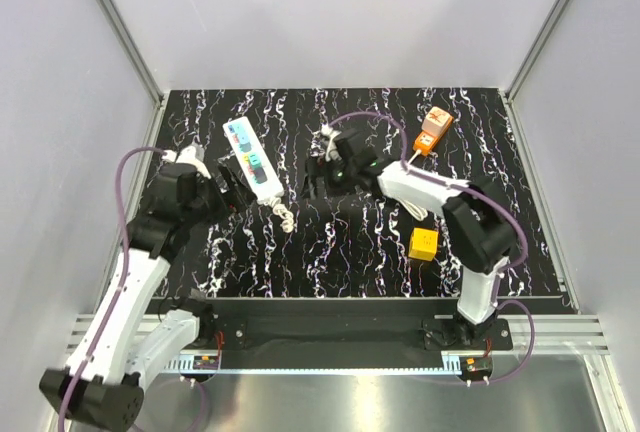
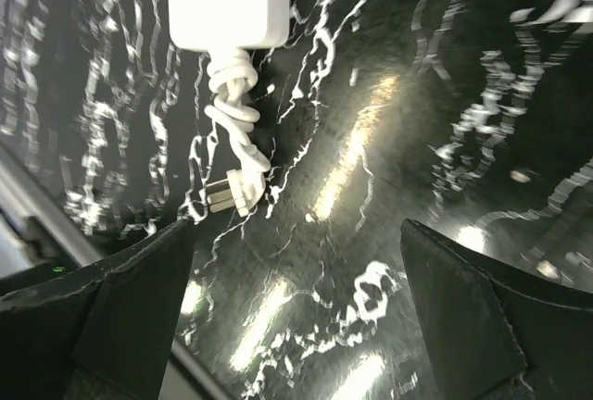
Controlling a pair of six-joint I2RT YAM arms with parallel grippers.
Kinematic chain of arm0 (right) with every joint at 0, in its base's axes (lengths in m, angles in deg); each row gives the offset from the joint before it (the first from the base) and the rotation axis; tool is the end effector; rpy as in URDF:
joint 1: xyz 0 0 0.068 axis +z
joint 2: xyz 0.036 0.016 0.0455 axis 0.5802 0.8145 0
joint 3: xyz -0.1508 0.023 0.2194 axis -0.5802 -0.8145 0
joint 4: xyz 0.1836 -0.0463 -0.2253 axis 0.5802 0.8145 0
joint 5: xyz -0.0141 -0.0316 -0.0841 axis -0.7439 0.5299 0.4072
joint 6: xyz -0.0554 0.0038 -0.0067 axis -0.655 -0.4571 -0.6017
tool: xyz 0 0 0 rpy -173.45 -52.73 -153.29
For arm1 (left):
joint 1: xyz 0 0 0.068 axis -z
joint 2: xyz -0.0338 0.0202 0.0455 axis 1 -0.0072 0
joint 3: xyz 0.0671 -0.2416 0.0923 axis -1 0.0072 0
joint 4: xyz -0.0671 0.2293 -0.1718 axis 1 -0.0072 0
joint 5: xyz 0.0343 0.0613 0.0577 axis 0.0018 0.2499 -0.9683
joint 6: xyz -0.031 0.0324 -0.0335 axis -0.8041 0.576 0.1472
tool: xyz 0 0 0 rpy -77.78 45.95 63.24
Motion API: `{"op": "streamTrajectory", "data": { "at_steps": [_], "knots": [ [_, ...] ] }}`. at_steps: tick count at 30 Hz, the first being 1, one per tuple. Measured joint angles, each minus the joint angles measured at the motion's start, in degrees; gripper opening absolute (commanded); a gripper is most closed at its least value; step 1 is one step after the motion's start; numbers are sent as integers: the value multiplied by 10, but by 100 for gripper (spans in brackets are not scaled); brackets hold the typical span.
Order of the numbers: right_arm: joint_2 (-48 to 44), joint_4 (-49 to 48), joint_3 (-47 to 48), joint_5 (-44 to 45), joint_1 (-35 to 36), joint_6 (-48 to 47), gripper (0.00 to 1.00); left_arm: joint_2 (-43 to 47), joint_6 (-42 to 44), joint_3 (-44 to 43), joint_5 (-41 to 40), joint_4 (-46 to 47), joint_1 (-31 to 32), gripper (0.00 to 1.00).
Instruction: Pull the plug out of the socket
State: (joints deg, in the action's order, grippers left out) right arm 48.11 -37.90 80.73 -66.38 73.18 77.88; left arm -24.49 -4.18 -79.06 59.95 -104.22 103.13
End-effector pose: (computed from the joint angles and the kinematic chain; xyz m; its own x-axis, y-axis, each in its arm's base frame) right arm 0.3432 0.2801 0.1904 -0.8010 -0.1393 -0.5822 -0.4767 0.7366 0.4797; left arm 0.1967 -0.0516 0.3195 -0.6393 -0.4443 -0.6277 -0.0710 0.8469 -0.5270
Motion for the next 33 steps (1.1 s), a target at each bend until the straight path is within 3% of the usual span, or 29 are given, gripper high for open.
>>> {"op": "streamTrajectory", "data": {
  "at_steps": [6,14,16,20,25,33],
  "knots": [
    [45,-28,19,-3,42,-14,86,-64,5,0,20,-33,-2,82],
    [136,-71,69,-43,42,-16,79,-54,16,-1,9,-28,-3,61],
    [151,-70,75,-50,42,-24,70,-88,19,-12,7,-27,-3,60],
    [195,-17,147,-59,42,-62,67,-160,20,-30,-3,-13,-3,59],
    [202,22,195,-81,42,-69,65,-189,22,-40,-18,-7,-3,59],
    [234,-28,207,-146,55,4,56,-254,68,-101,-42,-4,-3,61]
  ]
}}
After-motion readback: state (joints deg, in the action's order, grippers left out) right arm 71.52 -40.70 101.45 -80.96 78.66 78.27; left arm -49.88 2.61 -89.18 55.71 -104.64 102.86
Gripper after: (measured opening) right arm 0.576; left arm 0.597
